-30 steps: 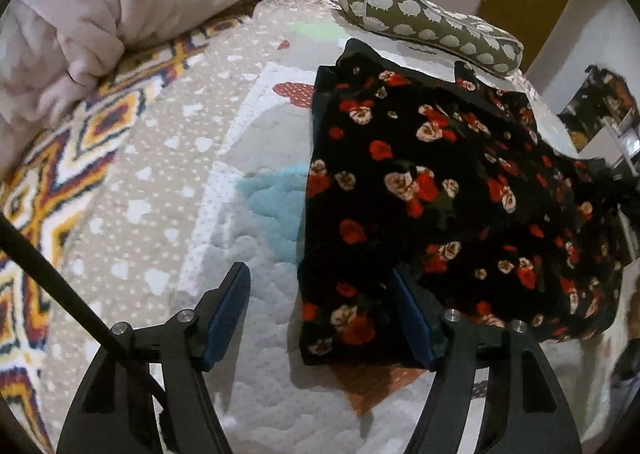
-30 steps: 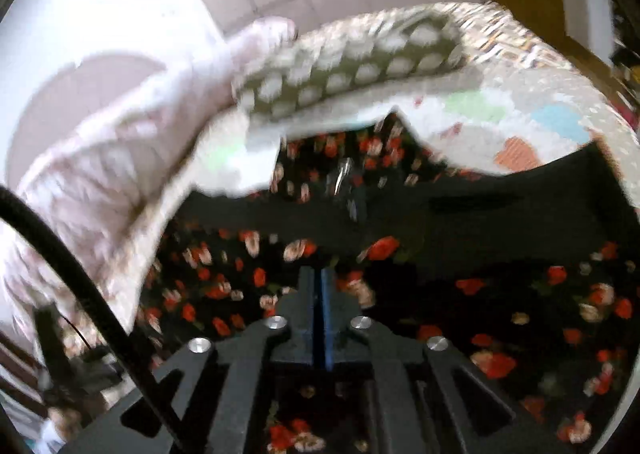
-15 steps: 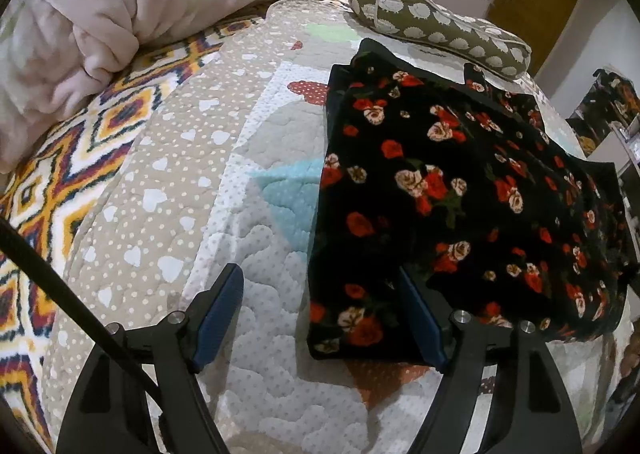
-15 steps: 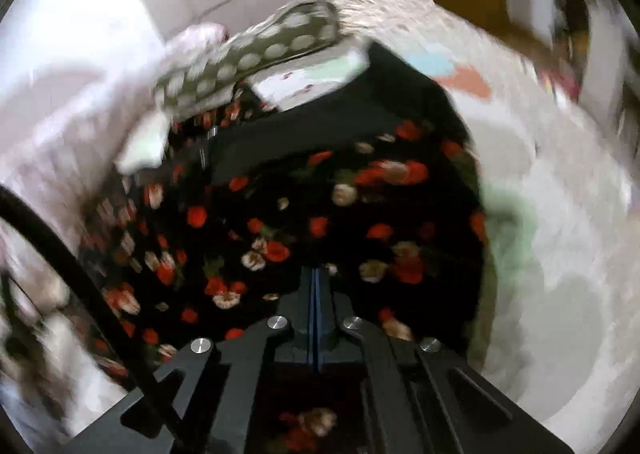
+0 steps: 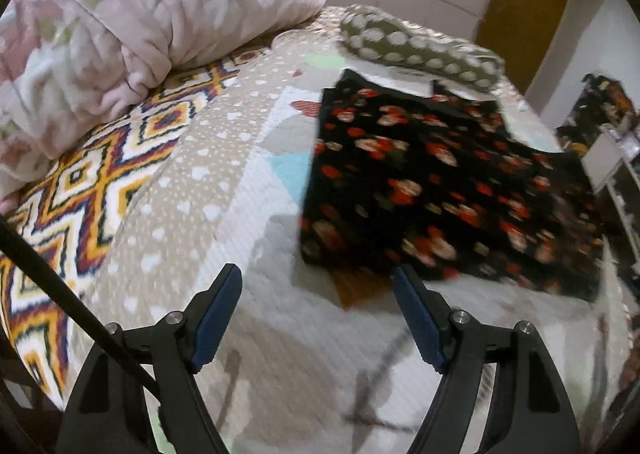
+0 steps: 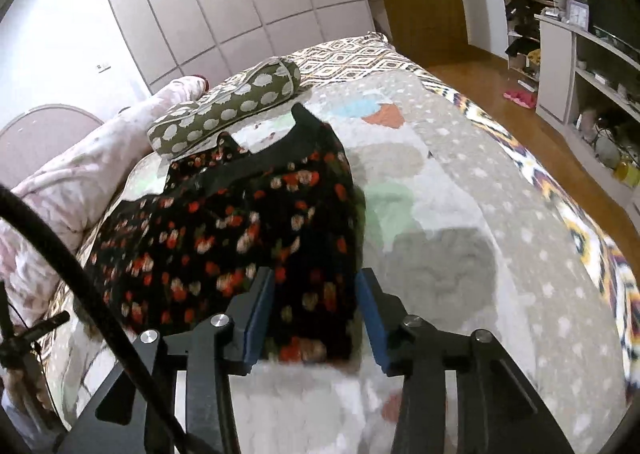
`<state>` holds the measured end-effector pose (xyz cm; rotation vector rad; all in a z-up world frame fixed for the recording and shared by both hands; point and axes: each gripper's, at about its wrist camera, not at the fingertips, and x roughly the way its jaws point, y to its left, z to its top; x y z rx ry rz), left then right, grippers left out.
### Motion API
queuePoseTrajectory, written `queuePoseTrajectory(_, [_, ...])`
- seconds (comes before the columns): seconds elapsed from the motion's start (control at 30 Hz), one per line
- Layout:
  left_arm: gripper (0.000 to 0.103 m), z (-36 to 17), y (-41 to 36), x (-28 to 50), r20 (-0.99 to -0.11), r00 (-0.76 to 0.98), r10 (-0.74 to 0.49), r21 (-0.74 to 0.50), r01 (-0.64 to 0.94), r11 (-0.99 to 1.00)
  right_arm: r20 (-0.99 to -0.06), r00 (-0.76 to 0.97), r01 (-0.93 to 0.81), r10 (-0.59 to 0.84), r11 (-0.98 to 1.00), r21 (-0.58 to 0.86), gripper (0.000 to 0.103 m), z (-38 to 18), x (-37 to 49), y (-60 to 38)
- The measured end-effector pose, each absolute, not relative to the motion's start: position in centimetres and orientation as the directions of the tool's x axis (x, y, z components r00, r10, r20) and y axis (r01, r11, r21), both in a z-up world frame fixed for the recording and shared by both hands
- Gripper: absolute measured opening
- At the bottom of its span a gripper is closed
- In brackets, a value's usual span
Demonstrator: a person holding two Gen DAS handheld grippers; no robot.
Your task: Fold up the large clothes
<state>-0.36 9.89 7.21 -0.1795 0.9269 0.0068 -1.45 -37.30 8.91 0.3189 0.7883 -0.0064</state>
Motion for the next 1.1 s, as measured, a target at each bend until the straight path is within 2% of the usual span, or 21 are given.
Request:
queuePoseTrajectory(0.23, [0.077,7.1,4.7,-4.7,-0.771,0.621,-0.144,-0.166,0.022,0.986,-0.706,0.704,0.146,0.077,0.957,0.250,0.049,6.7,-5.6,-36.0])
queuePoseTrajectory(0.5, [0.077,2.6,2.0,-4.8,-0.837,0.523,-0.161,-0.166,0.037,0.985,-0.733,0.678,0.173,0.050,0.959,0.226,0.053,3.7,-7.2,-35.2])
queuePoseTrajectory(0.57, [0.080,2.0,1.7,-4.9,-0.841,0.520,-0.147,-0.147,0.041,0.988,-0.736,0.675,0.189,0.048,0.953,0.236,0.054,3.0,-7.1,-35.4])
queuePoseTrajectory(0.67, [0.088,1.6,1.3,-5.1,-0.840,0.525,-0.140,-0.135,0.048,0.990,-0.733,0.678,0.205,0.047,0.946,0.250,0.060,2.2,-6.7,-35.3])
queuePoseTrajectory(0.87, [0.102,0.9,-0.5,-5.8,-0.841,0.536,-0.071,-0.059,0.040,0.997,-0.719,0.694,0.221,0.030,0.942,0.252,0.078,1.7,-5.5,-34.7])
queuePoseTrajectory(1.0, [0.103,0.6,-1.4,-6.1,-0.846,0.534,-0.002,0.001,0.005,1.000,-0.735,0.677,0.187,0.038,0.957,0.221,0.095,1.4,-4.4,-33.8])
queuePoseTrajectory(1.1, [0.103,0.6,-1.6,-5.9,-0.854,0.519,0.028,0.010,-0.038,0.999,-0.749,0.661,0.149,0.051,0.969,0.197,0.101,1.3,-3.9,-33.3])
